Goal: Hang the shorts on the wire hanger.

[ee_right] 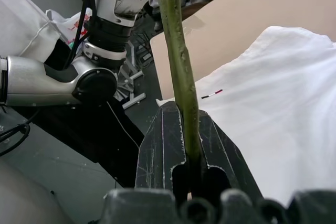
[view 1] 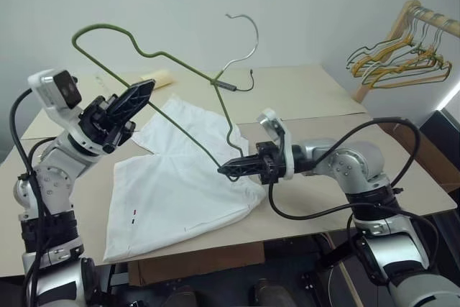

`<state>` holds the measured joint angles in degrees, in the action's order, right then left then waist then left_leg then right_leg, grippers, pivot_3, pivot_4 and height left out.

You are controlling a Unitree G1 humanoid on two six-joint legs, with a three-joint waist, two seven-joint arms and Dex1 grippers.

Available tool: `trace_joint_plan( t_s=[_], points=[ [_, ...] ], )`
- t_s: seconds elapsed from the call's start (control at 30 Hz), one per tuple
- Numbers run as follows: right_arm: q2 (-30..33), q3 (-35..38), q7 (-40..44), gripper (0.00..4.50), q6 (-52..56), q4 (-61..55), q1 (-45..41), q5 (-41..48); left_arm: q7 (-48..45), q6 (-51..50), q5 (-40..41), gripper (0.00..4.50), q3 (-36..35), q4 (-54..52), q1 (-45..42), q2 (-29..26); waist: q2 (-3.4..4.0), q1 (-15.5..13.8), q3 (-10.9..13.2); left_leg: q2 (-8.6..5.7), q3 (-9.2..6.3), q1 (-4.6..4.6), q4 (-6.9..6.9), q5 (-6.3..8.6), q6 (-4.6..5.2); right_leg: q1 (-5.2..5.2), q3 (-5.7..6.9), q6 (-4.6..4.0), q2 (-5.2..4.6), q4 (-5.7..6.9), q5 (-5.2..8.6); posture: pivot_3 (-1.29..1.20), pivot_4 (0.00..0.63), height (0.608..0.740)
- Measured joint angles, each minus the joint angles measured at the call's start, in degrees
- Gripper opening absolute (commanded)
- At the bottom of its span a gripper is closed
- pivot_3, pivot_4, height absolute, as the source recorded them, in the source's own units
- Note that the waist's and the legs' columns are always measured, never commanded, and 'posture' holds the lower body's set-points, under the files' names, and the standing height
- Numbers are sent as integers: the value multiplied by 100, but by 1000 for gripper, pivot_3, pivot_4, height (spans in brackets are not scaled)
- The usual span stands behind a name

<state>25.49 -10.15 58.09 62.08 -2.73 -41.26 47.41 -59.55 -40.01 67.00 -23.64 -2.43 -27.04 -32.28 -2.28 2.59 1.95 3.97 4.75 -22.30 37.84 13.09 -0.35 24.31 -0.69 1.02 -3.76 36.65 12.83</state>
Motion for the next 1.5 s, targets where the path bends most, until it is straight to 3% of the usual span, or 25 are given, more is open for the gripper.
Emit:
trace_joint_plan(
  t_s=[0.2, 0.47, 0.63, 0.8, 1.0, 1.27, 1.5],
  points=[
    [-83, 317, -238, 0, 127, -18, 41, 141, 53, 115, -557, 2068, 326, 16, 189, 27, 0, -1, 0, 0, 1, -1, 0, 0, 0, 0, 0, 0, 0, -1, 0, -16, 0, 740],
    [254, 1307, -804, 0, 835, -243, 566, 793, 218, 770, -2699, 4454, 1483, 233, 737, -576, 1, 5, 1, 0, 4, -3, -1, 1, -2, 4, -1, -3, -4, -4, -1, -42, 0, 740],
    [970, 1706, -1066, 0, 1666, -116, 1208, 971, 115, 1465, -3744, 4454, 1926, 203, 1060, -922, 1, 1, 1, -1, 7, -10, -1, 3, -3, 10, 1, -19, -10, -10, 2, -56, 0, 740],
    [1872, 1758, -849, 0, 2203, 370, 1801, 961, -307, 1971, -4290, 4454, 2220, -57, 1344, -1398, 6, 11, 4, -1, 12, -9, -2, 5, 1, 8, -1, -31, -13, -23, 23, -62, 0, 740],
    [2787, 828, 216, 0, 2694, 1592, 1650, 770, -568, 2136, -4598, 4454, 2400, -347, 1487, -1517, 14, 77, 9, -1, 15, -3, -2, 5, 4, -3, -8, 1, -12, -41, 23, -54, 0, 740],
    [2938, -562, 1387, 0, 2032, 2932, 1059, -279, -631, 2206, -4785, 4454, 2454, -433, 1600, -1538, 17, 143, 11, -2, 15, -8, -2, 7, 7, 1, -11, 32, -10, -45, 6, -32, 0, 740],
    [2631, -880, 2011, 0, 1571, 3520, 619, -843, -627, 2246, -4787, 4454, 2424, -522, 1707, -1571, 21, 124, 13, -2, 14, -9, -2, 7, 7, 2, -10, 38, -9, -43, 2, -20, 0, 740]
  ],
)
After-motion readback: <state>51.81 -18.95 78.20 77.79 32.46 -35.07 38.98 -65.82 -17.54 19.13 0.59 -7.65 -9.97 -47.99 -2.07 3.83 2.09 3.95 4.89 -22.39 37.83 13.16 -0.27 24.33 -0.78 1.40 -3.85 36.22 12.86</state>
